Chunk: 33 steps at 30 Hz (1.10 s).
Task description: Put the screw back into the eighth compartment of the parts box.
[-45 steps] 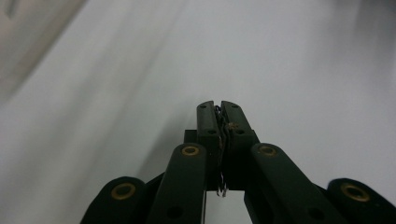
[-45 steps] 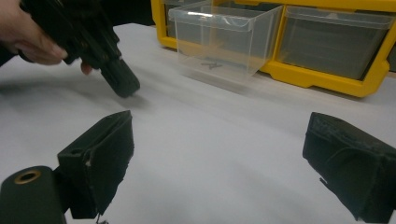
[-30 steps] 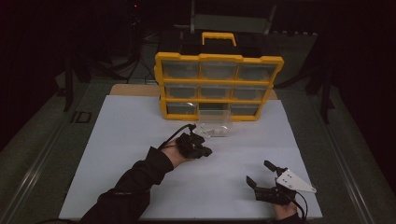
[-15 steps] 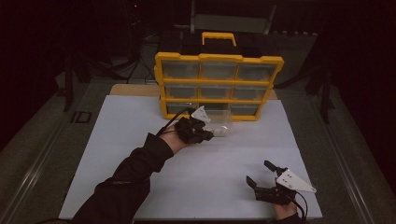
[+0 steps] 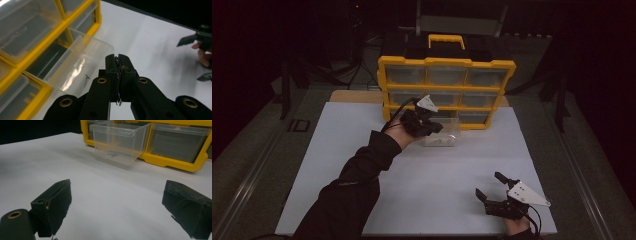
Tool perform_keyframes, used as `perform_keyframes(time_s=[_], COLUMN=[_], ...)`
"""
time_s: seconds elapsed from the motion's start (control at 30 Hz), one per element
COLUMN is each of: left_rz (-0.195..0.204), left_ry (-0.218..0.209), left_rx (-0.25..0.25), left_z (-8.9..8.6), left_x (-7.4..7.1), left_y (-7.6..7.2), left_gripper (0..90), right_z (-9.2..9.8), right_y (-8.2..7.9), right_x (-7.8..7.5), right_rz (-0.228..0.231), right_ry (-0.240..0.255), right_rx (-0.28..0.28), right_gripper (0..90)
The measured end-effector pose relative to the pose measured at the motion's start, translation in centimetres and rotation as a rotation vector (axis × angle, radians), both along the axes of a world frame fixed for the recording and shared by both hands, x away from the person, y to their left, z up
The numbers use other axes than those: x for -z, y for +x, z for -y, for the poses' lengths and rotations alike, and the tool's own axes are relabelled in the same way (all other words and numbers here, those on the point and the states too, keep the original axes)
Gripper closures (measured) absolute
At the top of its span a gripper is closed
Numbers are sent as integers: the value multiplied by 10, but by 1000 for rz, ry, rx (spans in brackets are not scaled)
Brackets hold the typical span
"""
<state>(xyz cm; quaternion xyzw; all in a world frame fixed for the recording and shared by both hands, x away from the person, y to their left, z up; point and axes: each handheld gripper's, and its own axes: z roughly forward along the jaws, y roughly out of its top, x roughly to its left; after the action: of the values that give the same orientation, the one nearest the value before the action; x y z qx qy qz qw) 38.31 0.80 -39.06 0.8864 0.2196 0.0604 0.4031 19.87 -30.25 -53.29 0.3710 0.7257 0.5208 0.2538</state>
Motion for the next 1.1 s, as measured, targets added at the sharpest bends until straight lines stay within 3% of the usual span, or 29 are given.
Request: perform_keyframes(time_s=[0.3,0.37,0.6,0.73,0.87,1.1], left_rz=[24,14,15,-9,-8,-44], left_ry=[-17,-36,-30,-46,-21,7], left_rx=[-68,-85,-144,-161,-188,-219], left_z=[8,9,15,19,24,28], left_x=[5,7,19,26,35,48], left_y=[12,15,22,28,31,38], left_gripper=[866,866,866,866,866,866], right_z=[0,0,0,-1,0,0], right_y=[0,-1,-1,-1,-2,-2], right_x=[-1,-1,-2,-2,-3,-3], right_rz=[2,5,6,10,9,9], right_ry=[2,2,4,2,3,6], right_rx=[2,4,-1,-4,-2,-6], right_gripper=[88,88,88,88,88,88])
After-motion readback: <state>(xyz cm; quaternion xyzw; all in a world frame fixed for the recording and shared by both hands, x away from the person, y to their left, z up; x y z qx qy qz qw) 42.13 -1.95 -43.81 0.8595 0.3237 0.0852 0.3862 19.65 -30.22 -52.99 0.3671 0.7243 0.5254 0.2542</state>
